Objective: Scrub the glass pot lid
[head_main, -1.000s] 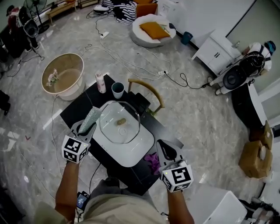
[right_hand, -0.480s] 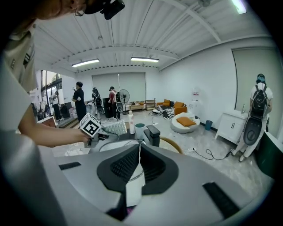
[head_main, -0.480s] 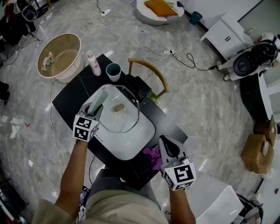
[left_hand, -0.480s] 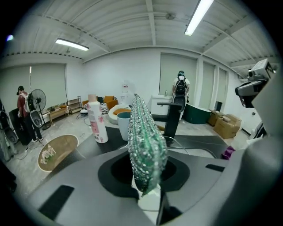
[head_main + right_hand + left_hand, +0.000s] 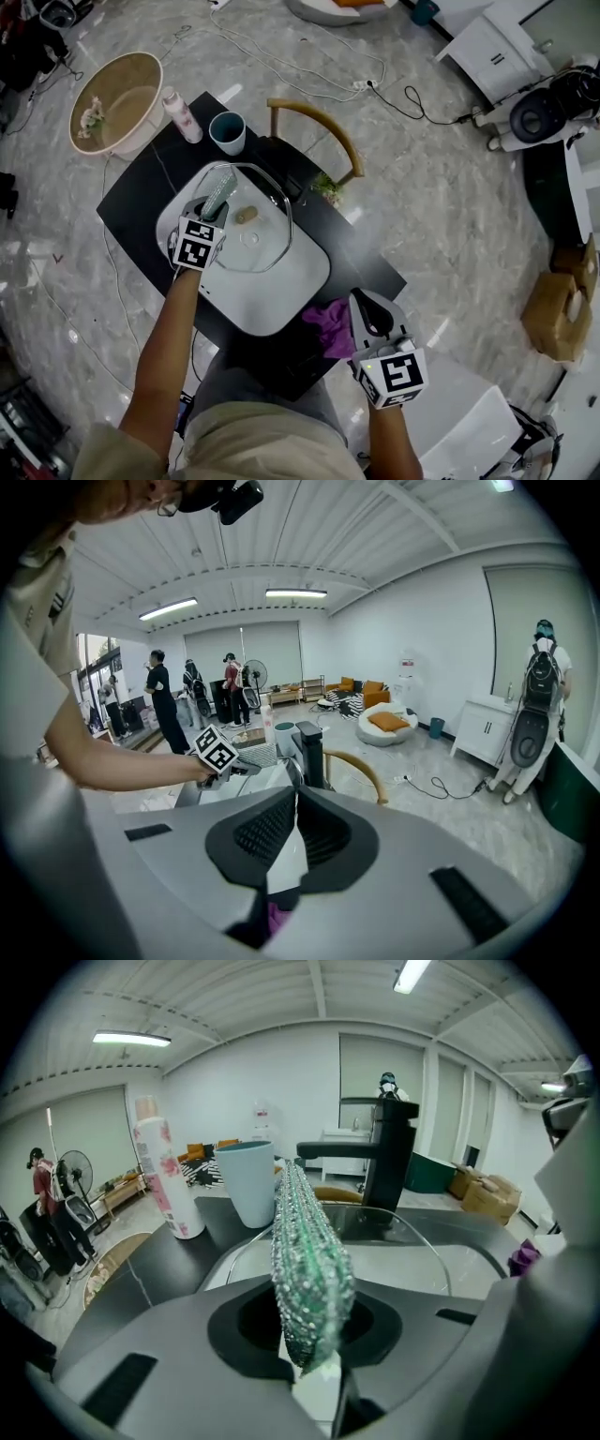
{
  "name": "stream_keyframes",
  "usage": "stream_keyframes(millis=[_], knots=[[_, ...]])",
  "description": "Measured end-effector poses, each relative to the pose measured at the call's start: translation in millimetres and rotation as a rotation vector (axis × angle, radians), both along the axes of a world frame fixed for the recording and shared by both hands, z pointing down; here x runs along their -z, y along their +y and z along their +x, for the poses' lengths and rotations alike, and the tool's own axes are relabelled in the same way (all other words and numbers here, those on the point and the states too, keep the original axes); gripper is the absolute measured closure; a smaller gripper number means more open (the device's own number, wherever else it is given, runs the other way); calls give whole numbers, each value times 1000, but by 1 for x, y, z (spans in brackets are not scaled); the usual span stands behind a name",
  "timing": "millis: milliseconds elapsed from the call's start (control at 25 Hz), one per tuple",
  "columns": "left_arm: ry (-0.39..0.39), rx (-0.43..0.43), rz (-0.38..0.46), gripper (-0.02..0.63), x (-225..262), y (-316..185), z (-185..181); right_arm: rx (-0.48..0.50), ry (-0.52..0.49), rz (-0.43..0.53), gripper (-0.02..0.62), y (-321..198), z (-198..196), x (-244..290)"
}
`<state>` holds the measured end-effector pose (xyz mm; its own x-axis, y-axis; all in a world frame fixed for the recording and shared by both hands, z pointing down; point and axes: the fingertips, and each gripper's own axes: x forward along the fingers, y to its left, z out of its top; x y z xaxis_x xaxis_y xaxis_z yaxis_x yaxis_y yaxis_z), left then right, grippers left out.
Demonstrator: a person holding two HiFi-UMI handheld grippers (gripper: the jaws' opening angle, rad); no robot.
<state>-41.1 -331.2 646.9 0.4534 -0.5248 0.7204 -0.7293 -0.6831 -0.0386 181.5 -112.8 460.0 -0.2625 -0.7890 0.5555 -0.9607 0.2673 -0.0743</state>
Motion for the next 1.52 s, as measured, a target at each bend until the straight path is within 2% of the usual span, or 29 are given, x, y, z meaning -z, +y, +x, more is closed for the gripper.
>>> stream_keyframes(millis=[200, 400, 760, 1040, 1200, 1360, 1520], knots=[[-97, -62, 5, 518, -23, -6, 20, -15, -17, -18, 571, -1, 7, -11], [-155, -214, -8, 518, -36, 24, 57, -29, -29, -32, 571, 1, 9, -20], [-101, -430, -53, 518, -37, 111, 114, -13, -42, -38, 571, -8, -2, -24], [-83, -417, -67, 520, -38, 105, 105, 0, -43, -47, 569, -12, -14, -30], [-104, -403, -56, 520, -40, 91, 92, 5, -43, -49, 571, -13, -19, -30], [-141, -342, -52, 520, -48, 59, 60, 9, -41, -56, 571, -13, -21, -33], [-202, -240, -46, 520, -56, 12, 10, 11, -39, -69, 571, -11, -24, -38]])
